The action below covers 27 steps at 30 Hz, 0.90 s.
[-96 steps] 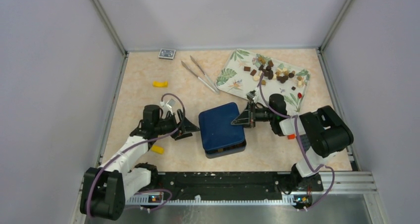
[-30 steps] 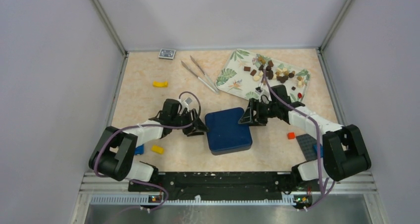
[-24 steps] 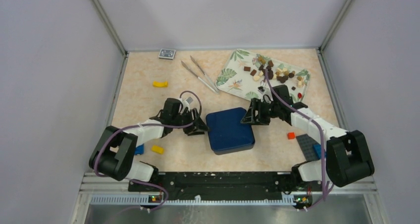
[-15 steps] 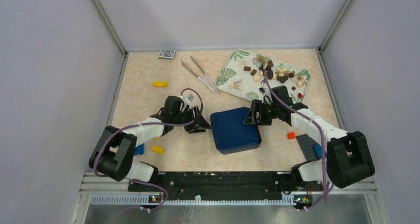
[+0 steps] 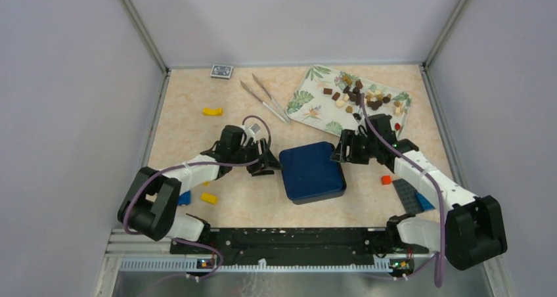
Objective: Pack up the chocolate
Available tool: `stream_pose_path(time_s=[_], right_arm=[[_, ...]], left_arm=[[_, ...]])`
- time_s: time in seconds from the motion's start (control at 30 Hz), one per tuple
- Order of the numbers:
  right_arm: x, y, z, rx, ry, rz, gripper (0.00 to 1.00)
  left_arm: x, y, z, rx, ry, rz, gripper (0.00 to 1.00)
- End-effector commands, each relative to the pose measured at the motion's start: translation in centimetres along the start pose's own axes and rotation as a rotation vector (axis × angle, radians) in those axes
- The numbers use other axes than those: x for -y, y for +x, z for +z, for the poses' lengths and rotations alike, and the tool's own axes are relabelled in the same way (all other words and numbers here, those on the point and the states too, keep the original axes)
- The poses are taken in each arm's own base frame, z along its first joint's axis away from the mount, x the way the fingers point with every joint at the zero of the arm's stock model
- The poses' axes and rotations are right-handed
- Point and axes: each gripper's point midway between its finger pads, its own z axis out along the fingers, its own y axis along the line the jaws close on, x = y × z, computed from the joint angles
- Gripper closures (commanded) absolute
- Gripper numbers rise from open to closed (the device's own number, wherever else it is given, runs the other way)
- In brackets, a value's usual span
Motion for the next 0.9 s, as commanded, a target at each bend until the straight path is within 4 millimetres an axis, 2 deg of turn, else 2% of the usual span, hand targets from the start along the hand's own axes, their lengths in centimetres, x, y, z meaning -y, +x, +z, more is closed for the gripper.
stream_pose_path(time_s=[0.0, 0.3, 0.5, 0.73, 0.87], right_arm=[[1.1, -1.9, -0.8, 0.086, 0.097, -0.011, 0.39], [0.9, -0.1, 0.9, 0.008, 0.036, 0.000, 0.38], [0.8, 0.5, 1.4, -0.004, 0.009, 0.026, 0.32], [0.8, 1.6, 1.9, -0.031, -0.021, 0.057, 0.31], [0.5, 2.1, 2.1, -0.043, -0.049, 0.077, 0.31]], left_arm=[[2.0, -1.5, -0.3, 0.043, 0.040, 0.055, 0.38], [2.2, -1.3, -0.1, 0.022, 0.049, 0.067, 0.38], [1.9, -0.5, 0.4, 0.001, 0.060, 0.080, 0.38], [2.0, 0.2, 1.1, -0.022, 0.058, 0.084, 0.39], [2.7, 0.3, 1.6, -0.033, 0.072, 0.099, 0.40]])
